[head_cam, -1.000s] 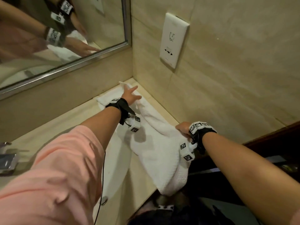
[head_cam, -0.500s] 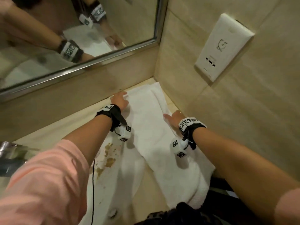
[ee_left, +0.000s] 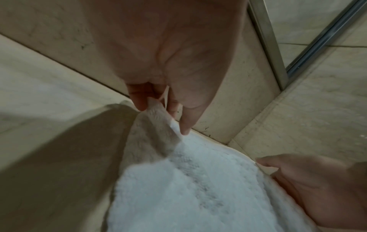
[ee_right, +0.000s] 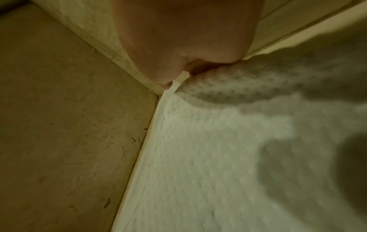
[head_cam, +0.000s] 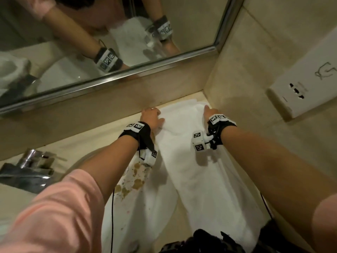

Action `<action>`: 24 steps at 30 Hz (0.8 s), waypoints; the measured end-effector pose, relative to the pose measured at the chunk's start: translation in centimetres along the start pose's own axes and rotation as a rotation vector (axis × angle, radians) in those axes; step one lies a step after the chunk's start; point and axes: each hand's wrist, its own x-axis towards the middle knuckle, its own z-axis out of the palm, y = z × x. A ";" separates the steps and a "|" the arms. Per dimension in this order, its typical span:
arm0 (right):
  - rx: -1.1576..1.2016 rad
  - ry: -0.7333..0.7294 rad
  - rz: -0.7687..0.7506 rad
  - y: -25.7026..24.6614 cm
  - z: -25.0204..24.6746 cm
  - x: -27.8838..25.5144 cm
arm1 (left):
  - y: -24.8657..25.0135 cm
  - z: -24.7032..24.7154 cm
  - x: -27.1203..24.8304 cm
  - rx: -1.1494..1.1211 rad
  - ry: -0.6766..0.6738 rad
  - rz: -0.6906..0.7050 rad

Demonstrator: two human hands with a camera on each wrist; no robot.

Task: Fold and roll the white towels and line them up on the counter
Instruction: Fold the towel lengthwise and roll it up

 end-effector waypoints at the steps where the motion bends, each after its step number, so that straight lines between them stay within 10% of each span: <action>1: 0.001 0.007 0.001 -0.1 0.1 0.2 | -0.1 0.0 0.1 0.000 -0.014 0.004; 14: 0.157 -0.004 -0.315 -1.9 2.5 2.8 | -1.3 -1.7 -1.2 -0.542 0.223 -0.092; 24: 0.050 0.059 -0.275 -2.7 2.8 3.9 | -3.5 -0.3 -0.2 -0.095 0.139 -0.065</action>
